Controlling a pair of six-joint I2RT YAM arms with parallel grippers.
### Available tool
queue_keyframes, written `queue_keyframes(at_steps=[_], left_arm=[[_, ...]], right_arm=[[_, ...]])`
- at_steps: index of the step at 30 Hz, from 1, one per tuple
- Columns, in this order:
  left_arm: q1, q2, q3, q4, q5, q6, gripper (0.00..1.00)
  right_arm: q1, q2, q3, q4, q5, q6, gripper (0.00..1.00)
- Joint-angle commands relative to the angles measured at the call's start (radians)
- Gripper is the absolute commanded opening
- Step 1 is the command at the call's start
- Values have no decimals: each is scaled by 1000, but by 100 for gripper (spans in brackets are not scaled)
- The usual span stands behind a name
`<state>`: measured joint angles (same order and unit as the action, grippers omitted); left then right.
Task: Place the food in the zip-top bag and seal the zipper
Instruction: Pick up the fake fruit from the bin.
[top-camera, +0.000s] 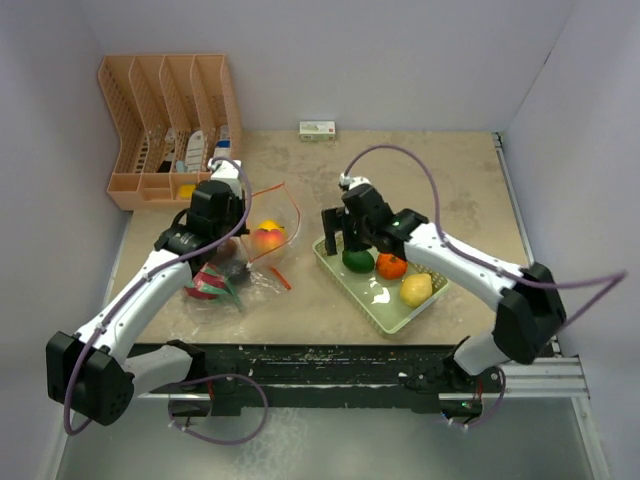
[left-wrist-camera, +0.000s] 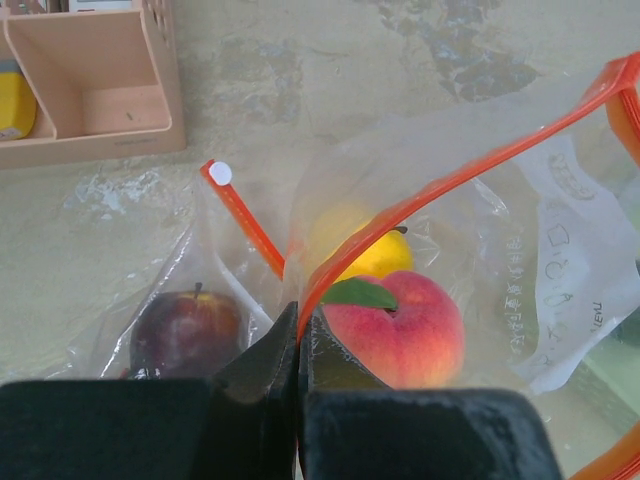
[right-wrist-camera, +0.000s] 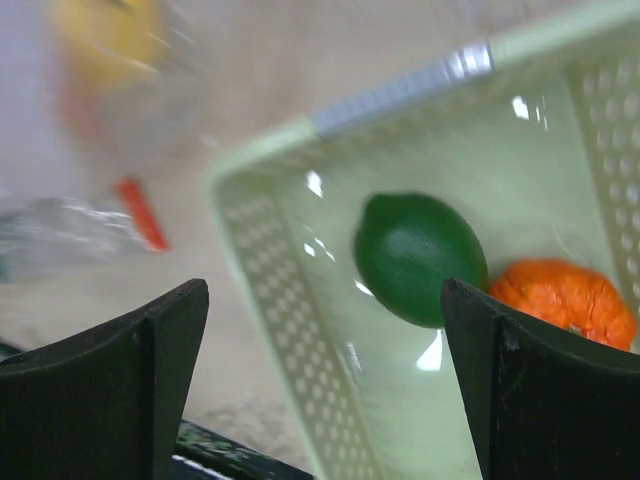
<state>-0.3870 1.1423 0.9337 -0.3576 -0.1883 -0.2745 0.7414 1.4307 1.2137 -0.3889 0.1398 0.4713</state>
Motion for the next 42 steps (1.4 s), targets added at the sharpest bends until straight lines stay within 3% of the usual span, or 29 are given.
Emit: queue_keyframes(at_steps=[1, 22, 24, 33, 36, 39, 42], left_arm=[[6, -36, -9, 78, 35, -8, 0], [5, -70, -34, 88, 62, -11, 0], [5, -70, -34, 86, 64, -10, 0], [5, -78, -45, 86, 65, -13, 0], [5, -75, -45, 89, 69, -15, 0], [5, -73, -47, 91, 70, -17, 0], [5, -70, -50, 95, 69, -14, 0]], right_arm=[[-10, 96, -66, -59, 84, 57, 99], [-10, 291, -119, 156, 184, -14, 98], [-10, 298, -121, 169, 185, -16, 91], [-10, 197, -152, 96, 182, 13, 13], [-10, 107, -138, 51, 201, 20, 6], [-11, 2, -97, 15, 208, 8, 5], [-9, -89, -58, 82, 98, -48, 5]])
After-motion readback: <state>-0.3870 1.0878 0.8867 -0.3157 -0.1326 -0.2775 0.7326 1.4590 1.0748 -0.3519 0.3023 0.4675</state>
